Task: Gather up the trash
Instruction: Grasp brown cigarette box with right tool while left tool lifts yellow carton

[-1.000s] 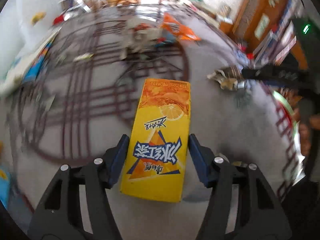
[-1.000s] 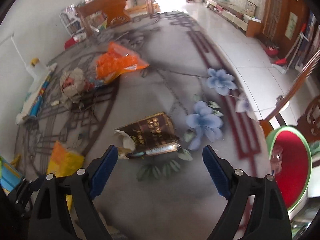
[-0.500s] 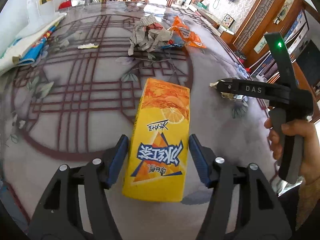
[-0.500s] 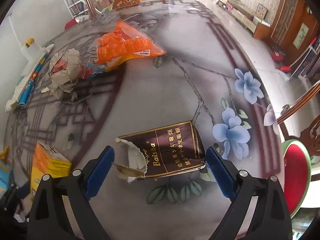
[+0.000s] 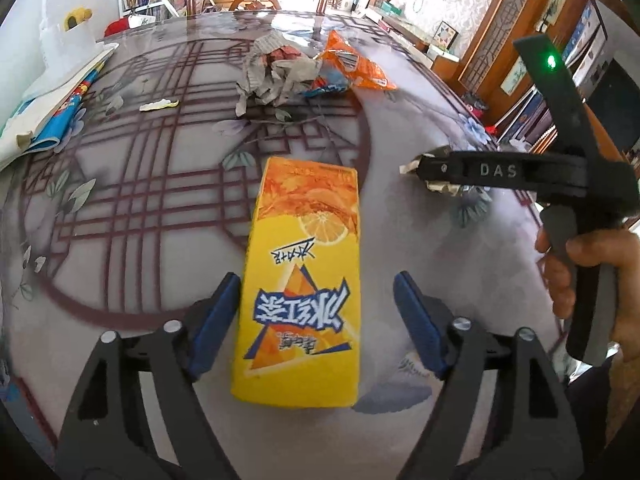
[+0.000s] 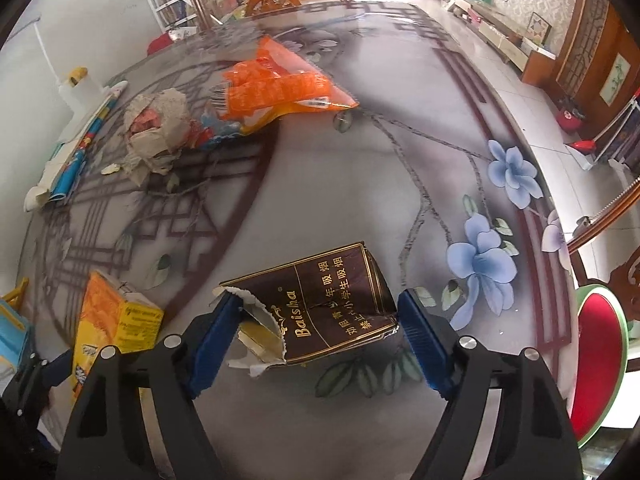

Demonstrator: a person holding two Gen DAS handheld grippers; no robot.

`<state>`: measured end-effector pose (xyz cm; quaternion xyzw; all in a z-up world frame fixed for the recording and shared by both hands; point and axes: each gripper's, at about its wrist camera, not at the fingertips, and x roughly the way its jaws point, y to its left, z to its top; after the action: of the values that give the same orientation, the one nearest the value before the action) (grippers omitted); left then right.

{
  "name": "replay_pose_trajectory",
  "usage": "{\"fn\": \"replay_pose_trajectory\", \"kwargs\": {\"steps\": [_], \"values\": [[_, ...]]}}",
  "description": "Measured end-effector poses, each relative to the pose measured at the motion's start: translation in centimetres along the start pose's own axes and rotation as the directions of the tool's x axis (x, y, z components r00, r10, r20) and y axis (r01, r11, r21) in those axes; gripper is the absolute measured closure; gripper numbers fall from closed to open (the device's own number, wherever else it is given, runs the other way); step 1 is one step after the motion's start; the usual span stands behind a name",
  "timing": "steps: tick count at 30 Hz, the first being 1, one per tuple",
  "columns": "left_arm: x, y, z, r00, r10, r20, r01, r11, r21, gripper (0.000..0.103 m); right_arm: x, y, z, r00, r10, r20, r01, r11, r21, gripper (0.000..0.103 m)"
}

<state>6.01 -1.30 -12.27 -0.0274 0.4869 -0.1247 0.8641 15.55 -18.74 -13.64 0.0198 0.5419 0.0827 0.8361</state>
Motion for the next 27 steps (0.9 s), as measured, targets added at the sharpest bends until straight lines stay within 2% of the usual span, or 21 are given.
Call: {"fn": "replay_pose_trajectory", "kwargs": {"steps": [2, 3, 9, 17, 27], "values": [[0.0, 0.0, -0.1, 1.0, 0.003, -0.003, -0.003, 1.0, 0.003, 0.044, -0.5, 0.3, 0.0, 1.0, 0.011, 0.015, -0.011, 1.0, -0.005, 0.027], [0.1, 0.0, -0.1, 1.0, 0.001, -0.004, -0.001, 1.0, 0.0, 0.045, -0.8, 0.4, 0.0, 1.0, 0.016, 0.023, -0.016, 1.0, -0.007, 0.027], [-0.1, 0.1, -0.1, 1.0, -0.013, 0.005, 0.013, 1.0, -0.018, 0.045, -3.1, 1.0, -0.2, 0.995, 0.063, 0.078, -0.061, 0.998, -0.021, 0.027], [-1.4, 0.0, 0.3, 0.998, -0.002, 0.065, 0.003, 1.0, -0.016, 0.045, -6.1, 1.1, -1.9, 0.986, 0.102, 0.135, -0.097, 0.994, -0.041, 0.027], [-2.6, -1.5, 0.2, 0.992, 0.051, 0.114, -0.055, 0.998, 0.031, 0.045, -9.7, -2.8, -4.9, 0.976, 0.089, 0.197, -0.088, 0.996, -0.013, 0.027]]}}
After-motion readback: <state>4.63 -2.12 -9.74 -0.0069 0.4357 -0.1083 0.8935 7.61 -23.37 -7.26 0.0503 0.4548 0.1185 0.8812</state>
